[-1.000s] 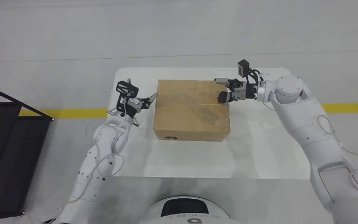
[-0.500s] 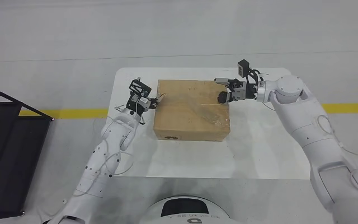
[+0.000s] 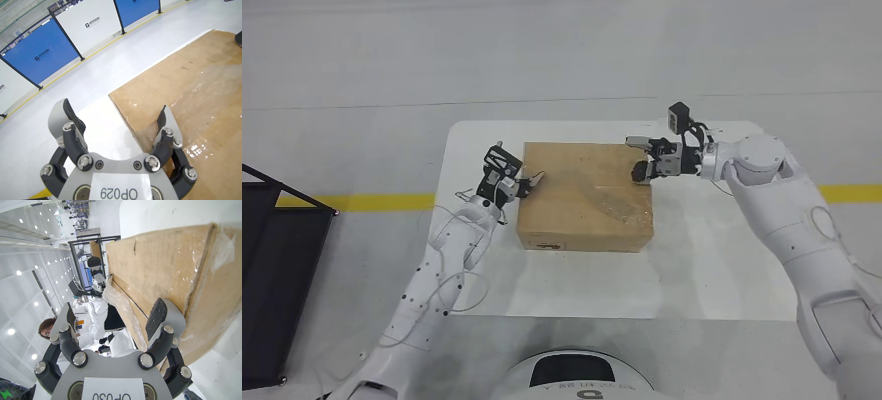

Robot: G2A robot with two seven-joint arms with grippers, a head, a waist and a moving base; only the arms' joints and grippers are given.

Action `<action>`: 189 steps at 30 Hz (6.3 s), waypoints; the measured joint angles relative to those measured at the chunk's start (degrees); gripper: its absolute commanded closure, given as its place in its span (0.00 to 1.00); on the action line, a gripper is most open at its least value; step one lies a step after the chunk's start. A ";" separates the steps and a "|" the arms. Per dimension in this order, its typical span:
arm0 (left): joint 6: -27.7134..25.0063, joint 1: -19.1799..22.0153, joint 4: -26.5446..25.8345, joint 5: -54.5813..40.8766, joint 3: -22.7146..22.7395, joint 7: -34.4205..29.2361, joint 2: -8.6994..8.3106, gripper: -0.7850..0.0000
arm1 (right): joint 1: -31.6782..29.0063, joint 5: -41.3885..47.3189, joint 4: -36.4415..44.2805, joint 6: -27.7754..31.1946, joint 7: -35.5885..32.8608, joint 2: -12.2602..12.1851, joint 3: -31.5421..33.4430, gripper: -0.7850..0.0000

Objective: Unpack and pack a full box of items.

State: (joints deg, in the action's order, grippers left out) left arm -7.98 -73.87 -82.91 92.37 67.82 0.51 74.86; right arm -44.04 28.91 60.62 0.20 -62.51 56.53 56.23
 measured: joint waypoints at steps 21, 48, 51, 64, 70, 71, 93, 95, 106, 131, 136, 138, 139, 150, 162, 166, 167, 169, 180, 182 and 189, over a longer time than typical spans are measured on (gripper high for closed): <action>0.16 0.34 0.64 0.18 -0.45 0.27 0.11 0.00 | -10.83 -20.29 24.00 2.37 15.01 -3.53 5.47 0.00; 0.16 0.34 0.64 0.18 -0.45 0.27 0.11 0.00 | -16.79 -79.44 46.33 -15.63 18.80 -0.19 -12.35 0.00; 0.16 0.34 0.64 0.18 -0.45 0.27 0.11 0.00 | -14.44 -80.95 44.29 -17.85 19.35 1.37 -15.09 0.00; 0.16 0.34 0.64 0.18 -0.45 0.27 0.11 0.00 | -13.86 -84.09 39.60 -28.93 26.15 4.65 -14.30 0.00; 0.16 0.34 0.64 0.18 -0.45 0.27 0.11 0.00 | -19.00 -82.67 40.19 -29.75 28.80 3.44 -6.76 0.00; 0.16 0.34 0.64 0.18 -0.45 0.27 0.11 0.00 | -20.07 -81.89 40.13 -29.24 29.22 3.16 -4.98 0.00; 0.16 0.34 0.64 0.18 -0.45 0.27 0.11 0.00 | -42.20 -55.21 42.56 -21.88 40.51 0.48 34.06 0.00; 0.16 0.34 0.64 0.18 -0.45 0.27 0.11 0.00 | -42.67 -49.19 41.40 -16.57 37.88 0.45 36.76 0.00; 0.16 0.34 0.64 0.18 -0.45 0.27 0.11 0.00 | -26.77 -35.21 23.92 -6.28 10.72 0.68 28.95 0.00; 0.16 0.34 0.64 0.18 -0.45 0.27 0.11 0.00 | -19.02 -27.66 12.70 6.98 -7.84 -0.24 25.60 1.00; 0.16 0.34 0.64 0.18 -0.45 0.27 0.11 0.00 | -21.13 -27.27 15.23 6.97 -7.03 -0.78 27.30 1.00; 0.16 0.34 0.64 0.18 -0.45 0.27 0.11 0.00 | -22.01 -27.29 16.38 6.73 -6.63 -0.97 27.78 1.00; 0.16 0.34 0.64 0.18 -0.45 0.27 0.11 0.00 | -22.33 -27.37 16.77 6.57 -6.46 -1.05 27.94 1.00; 0.16 0.34 0.64 0.18 -0.45 0.27 0.11 0.00 | -22.64 -32.06 17.93 2.77 -5.09 -1.66 26.90 0.83; 0.16 0.34 0.64 0.18 -0.45 0.27 0.11 0.00 | -25.96 -30.66 19.98 0.04 -1.29 -2.78 32.31 0.00; 0.16 0.34 0.64 0.18 -0.45 0.27 0.11 0.00 | -28.04 -28.48 21.43 -0.19 -1.11 -3.10 34.77 0.00; 0.16 0.34 0.64 0.18 -0.45 0.27 0.11 0.00 | -28.07 -28.55 21.45 -0.21 -1.13 -3.11 34.79 0.00; 0.16 0.34 0.64 0.18 -0.45 0.27 0.11 0.00 | -28.02 -28.60 21.42 -0.22 -1.14 -3.10 34.73 0.00; 0.16 0.34 0.64 0.18 -0.45 0.27 0.11 0.00 | -26.97 -18.12 25.82 6.21 3.72 -1.80 32.16 0.00; 0.16 0.34 0.64 0.18 -0.45 0.27 0.11 0.00 | -24.77 -15.13 26.87 6.63 2.78 -1.26 29.00 0.00; 0.16 0.34 0.64 0.18 -0.45 0.27 0.11 0.00 | -15.20 -14.03 25.61 3.41 0.83 1.21 13.69 0.00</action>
State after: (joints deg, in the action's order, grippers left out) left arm -7.82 -73.53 -82.27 92.55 67.37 0.78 74.97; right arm -59.25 14.88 86.23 3.61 -61.69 57.74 69.91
